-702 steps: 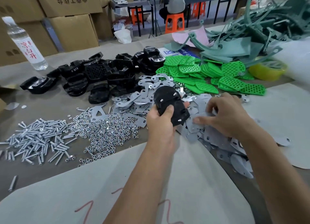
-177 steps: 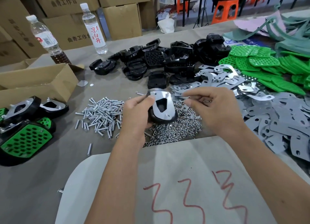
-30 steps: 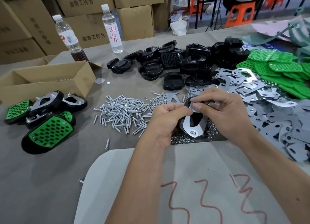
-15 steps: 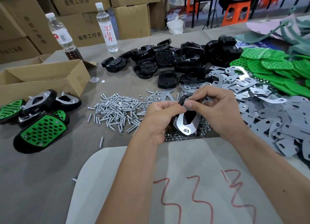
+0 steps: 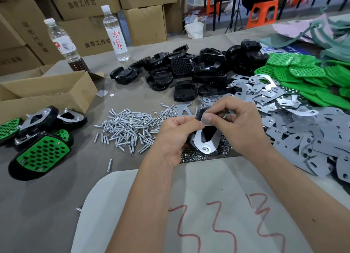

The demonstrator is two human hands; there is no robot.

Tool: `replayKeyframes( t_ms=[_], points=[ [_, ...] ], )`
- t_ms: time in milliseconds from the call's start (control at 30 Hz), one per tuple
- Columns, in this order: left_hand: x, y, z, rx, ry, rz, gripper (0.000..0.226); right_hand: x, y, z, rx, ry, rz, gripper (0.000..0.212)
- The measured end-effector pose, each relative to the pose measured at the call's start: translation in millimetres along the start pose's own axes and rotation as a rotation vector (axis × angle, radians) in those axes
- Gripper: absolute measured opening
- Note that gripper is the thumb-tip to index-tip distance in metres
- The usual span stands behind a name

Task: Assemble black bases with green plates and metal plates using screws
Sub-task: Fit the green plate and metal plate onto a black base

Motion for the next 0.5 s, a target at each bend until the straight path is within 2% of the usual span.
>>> replayKeyframes(
  t_ms=[300, 500],
  points=[
    [-3.3, -5.0, 2.5, -0.014, -0.013, -0.022, 0.023, 0.0, -2.2, -1.2, -0.004, -0.003, 0.025, 0.013],
    [-1.9, -3.4, 1.4, -0.007, -0.011, -0.018, 0.018, -3.8, -3.4, -0.6, 0.047, -0.058, 0.052, 0.016]
  ],
)
Point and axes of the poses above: each hand's wrist, its own y-axis away from the middle knuckle, its own x-axis out of the palm, z = x × y, the point moved 4 cm from there along -y, towards the middle knuckle, and after that the axes turned 4 degrees about -y, right-handed, at the moved point
